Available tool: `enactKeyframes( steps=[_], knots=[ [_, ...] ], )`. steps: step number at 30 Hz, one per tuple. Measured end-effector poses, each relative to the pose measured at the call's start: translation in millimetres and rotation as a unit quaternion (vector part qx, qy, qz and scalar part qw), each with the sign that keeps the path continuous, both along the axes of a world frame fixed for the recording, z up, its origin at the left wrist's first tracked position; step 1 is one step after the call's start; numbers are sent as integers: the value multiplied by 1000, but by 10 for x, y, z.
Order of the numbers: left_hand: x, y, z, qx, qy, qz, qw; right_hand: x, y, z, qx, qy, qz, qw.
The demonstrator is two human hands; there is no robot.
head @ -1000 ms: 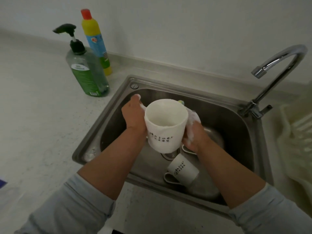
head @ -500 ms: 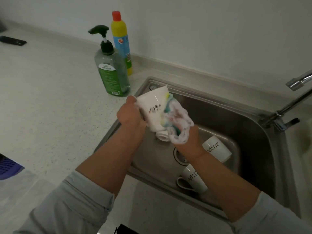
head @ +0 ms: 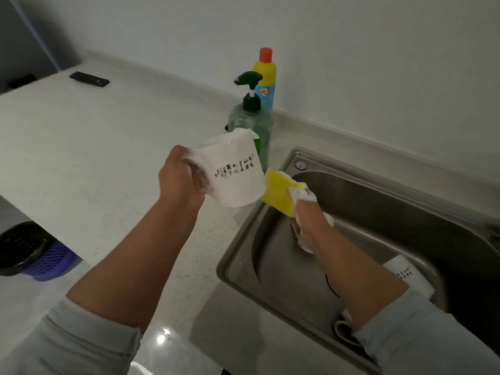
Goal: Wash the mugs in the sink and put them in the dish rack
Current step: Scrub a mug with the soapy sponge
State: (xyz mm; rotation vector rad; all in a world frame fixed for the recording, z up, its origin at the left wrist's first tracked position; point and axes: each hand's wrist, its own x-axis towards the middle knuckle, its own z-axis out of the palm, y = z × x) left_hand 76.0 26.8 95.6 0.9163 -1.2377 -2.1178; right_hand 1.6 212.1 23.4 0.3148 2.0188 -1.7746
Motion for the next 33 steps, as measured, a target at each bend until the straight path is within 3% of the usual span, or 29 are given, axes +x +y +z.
enactKeyframes(
  steps=[4,9,14,18,27,33],
  knots=[
    [27,-306,-8,33,1,19,999,-86,-434,41,70,-54,65,994],
    [61,-494,-83,50,1,13,999,-119,-732,-108,-7,-1,47,999],
    [40,-498,-145,71,-30,14,997,-233,-841,-251,72,38,27,996],
    [0,-386,-167,80,-48,5,996,-288,-826,-320,68,27,8,997],
    [-121,27,-144,79,-71,-31,994,-235,-349,-181,21,20,-10,1000],
    [-309,857,-105,-24,-91,-180,979,-93,587,-70,-49,1,-70,996]
  ],
)
